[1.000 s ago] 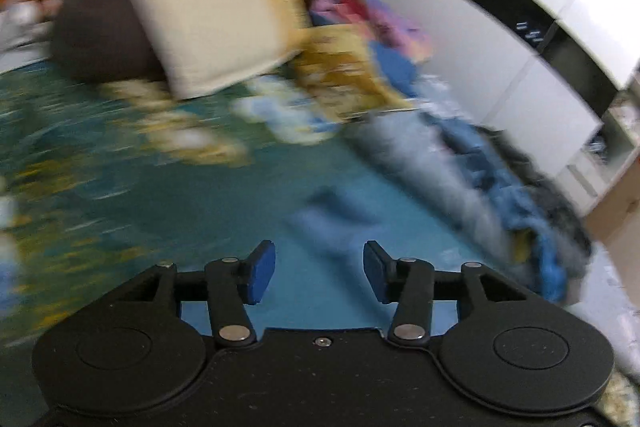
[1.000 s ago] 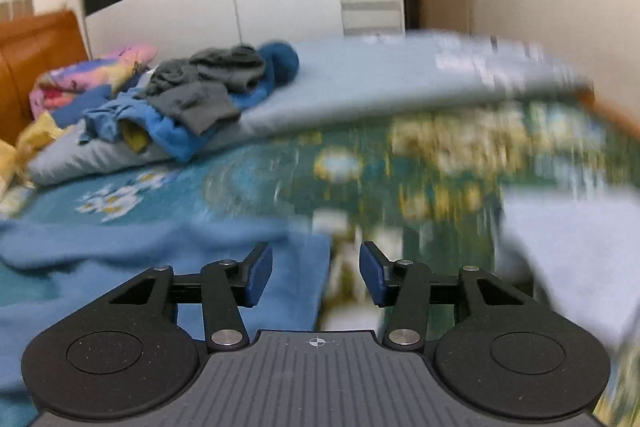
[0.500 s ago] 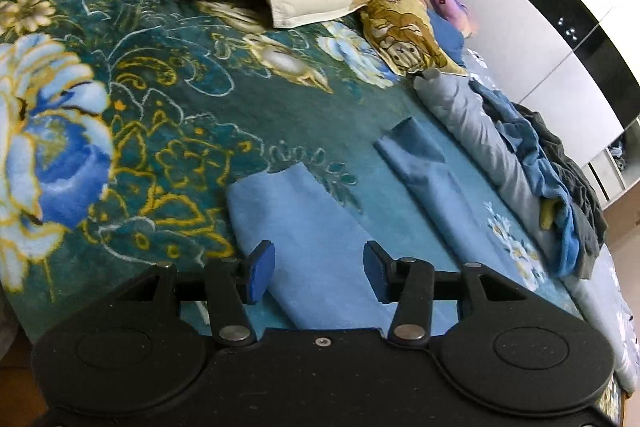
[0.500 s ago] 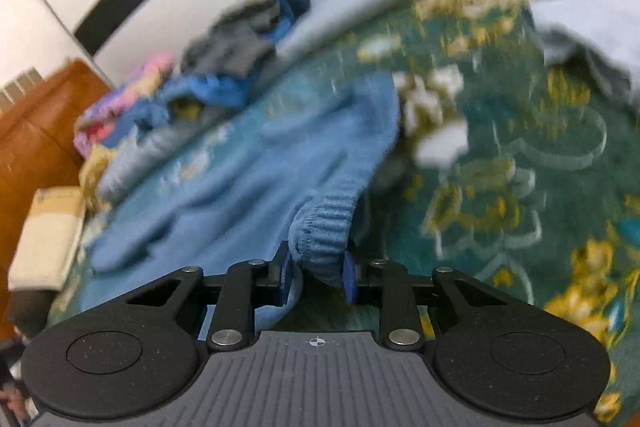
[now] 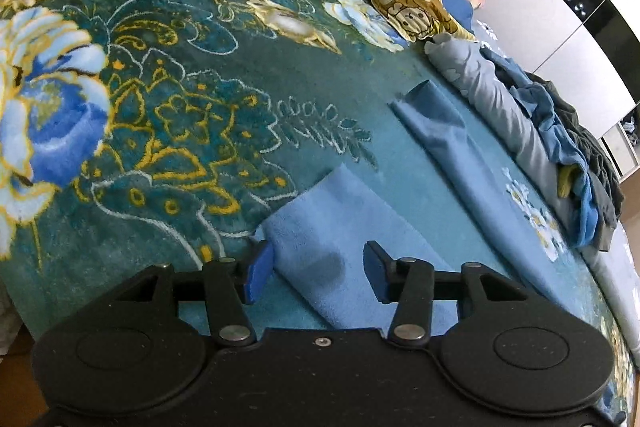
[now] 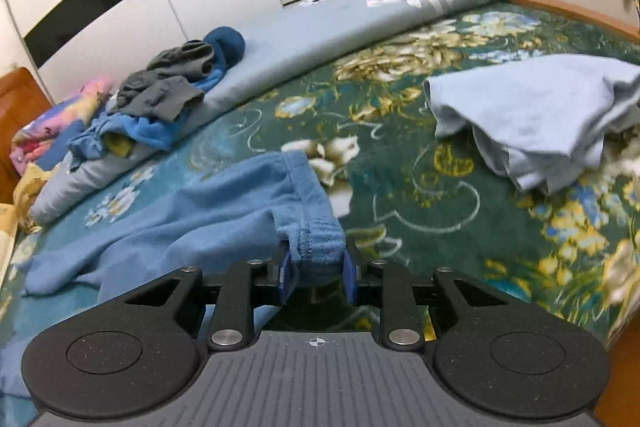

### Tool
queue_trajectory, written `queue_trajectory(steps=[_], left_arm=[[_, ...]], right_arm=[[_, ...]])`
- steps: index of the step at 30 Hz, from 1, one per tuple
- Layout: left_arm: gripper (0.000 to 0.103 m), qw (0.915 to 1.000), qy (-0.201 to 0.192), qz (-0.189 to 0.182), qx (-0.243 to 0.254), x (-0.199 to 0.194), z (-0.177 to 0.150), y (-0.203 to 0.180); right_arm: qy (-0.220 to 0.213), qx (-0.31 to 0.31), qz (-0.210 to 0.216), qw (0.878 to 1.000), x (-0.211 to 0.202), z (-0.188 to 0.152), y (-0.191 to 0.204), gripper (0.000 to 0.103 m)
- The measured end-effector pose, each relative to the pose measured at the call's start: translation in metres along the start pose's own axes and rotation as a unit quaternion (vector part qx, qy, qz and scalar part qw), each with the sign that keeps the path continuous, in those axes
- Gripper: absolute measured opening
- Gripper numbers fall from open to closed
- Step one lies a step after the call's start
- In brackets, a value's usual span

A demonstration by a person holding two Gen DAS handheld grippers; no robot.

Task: Fold clothes

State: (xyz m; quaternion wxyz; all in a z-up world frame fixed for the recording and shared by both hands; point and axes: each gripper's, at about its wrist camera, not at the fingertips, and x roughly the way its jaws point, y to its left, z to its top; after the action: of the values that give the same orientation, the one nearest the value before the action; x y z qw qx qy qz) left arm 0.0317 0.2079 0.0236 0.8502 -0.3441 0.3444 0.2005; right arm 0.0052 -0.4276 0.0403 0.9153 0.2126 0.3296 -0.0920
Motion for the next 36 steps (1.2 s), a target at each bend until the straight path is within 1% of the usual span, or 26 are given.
queue_trajectory(steps=[1,2,3,4,6,8,10,12,13,14,16,17,18,20,21,22,23,24,25,26,27,29,31,34,36], left_arm=[[0.033,1.0000,-0.004,-0.003,-0.002,0.000,-0.001,0.000],[0.014,1.0000,-0.006,-0.005,-0.003,0.001,-0.003,-0.001],[0.000,1.0000,-0.006,-0.003,-0.004,0.003,-0.004,-0.001],[0.000,0.9999,-0.011,-0.004,-0.011,0.003,-0.006,-0.001],[0.000,0.9991,-0.035,-0.009,-0.020,-0.004,-0.006,-0.002],[0.000,0.9978,-0.064,-0.011,-0.016,-0.018,-0.002,-0.006],[0.000,0.9951,-0.093,-0.026,-0.020,-0.039,0.008,-0.006],[0.000,0.9941,-0.105,-0.025,0.002,-0.051,0.015,-0.005],[0.000,0.9941,-0.106,-0.015,0.014,-0.051,0.015,-0.002],[0.000,0.9947,-0.102,-0.006,0.015,-0.048,0.015,0.002],[0.000,0.9972,-0.073,-0.002,-0.016,-0.037,0.012,0.015],[0.001,0.9977,-0.063,0.001,-0.024,-0.033,0.011,0.019],[0.002,0.9981,-0.054,0.004,-0.031,-0.029,0.009,0.022],[0.002,0.9974,-0.064,0.019,-0.027,-0.031,0.013,0.023],[0.004,0.9965,-0.077,0.025,-0.024,-0.034,0.017,0.023],[0.007,0.9953,-0.091,0.028,-0.019,-0.037,0.023,0.022],[0.016,0.9941,-0.104,0.029,-0.011,-0.039,0.031,0.020],[0.027,0.9932,-0.112,0.028,-0.003,-0.037,0.038,0.016],[0.031,0.9923,-0.121,0.027,0.006,-0.036,0.045,0.011],[0.035,0.9924,-0.121,0.020,0.016,-0.029,0.054,0.002],[0.037,0.9935,-0.110,0.010,0.028,-0.017,0.062,-0.009],[0.039,0.9945,-0.091,-0.011,0.051,0.008,0.075,-0.034],[0.040,0.9936,-0.073,-0.015,0.085,0.042,0.084,-0.069],[0.040,0.9906,-0.058,-0.025,0.122,0.086,0.089,-0.115],[0.049,0.9864,-0.052,-0.027,0.154,0.112,0.091,-0.144]], right_arm=[[0.002,0.002,-0.001,1.000,-0.001,0.000,-0.002,0.025],[0.004,0.005,-0.001,1.000,-0.001,0.000,-0.003,0.025],[0.006,0.009,0.000,1.000,0.000,0.001,-0.004,0.025],[0.007,0.012,0.001,1.000,0.000,0.001,-0.005,0.025],[0.005,0.011,-0.003,1.000,0.001,-0.001,-0.006,0.024],[0.000,0.011,-0.004,1.000,-0.002,-0.001,-0.005,0.022],[-0.012,0.009,-0.003,1.000,-0.010,-0.001,-0.004,0.021],[-0.020,-0.001,0.002,1.000,-0.021,-0.001,0.000,0.021],[-0.014,-0.008,0.000,1.000,-0.021,-0.002,0.001,0.021],[-0.006,-0.015,-0.003,1.000,-0.018,-0.004,0.001,0.021],[0.015,-0.023,-0.009,1.000,-0.010,-0.009,0.001,0.021],[0.029,-0.022,-0.012,0.999,-0.004,-0.012,0.000,0.021],[0.033,-0.018,-0.012,0.999,-0.002,-0.014,-0.002,0.023],[0.034,-0.011,-0.012,0.999,-0.002,-0.016,-0.004,0.024],[0.028,-0.013,-0.014,0.999,-0.006,-0.015,-0.004,0.028],[0.016,-0.021,-0.022,0.999,-0.012,-0.013,-0.004,0.033],[0.002,-0.030,-0.031,0.999,-0.018,-0.010,-0.004,0.037],[-0.010,-0.031,-0.041,0.999,-0.023,-0.006,-0.007,0.041],[-0.022,-0.029,-0.050,0.998,-0.028,-0.003,-0.011,0.042],[-0.035,-0.027,-0.059,0.997,-0.033,0.001,-0.015,0.043],[-0.040,-0.017,-0.066,0.997,-0.033,0.007,-0.019,0.045],[-0.033,-0.003,-0.065,0.997,-0.020,0.018,-0.023,0.045],[-0.026,-0.010,-0.052,0.998,-0.001,0.028,-0.015,0.043],[-0.020,-0.014,-0.038,0.999,0.024,0.037,0.002,0.043],[-0.016,-0.016,-0.025,0.999,0.038,0.042,0.012,0.043]])
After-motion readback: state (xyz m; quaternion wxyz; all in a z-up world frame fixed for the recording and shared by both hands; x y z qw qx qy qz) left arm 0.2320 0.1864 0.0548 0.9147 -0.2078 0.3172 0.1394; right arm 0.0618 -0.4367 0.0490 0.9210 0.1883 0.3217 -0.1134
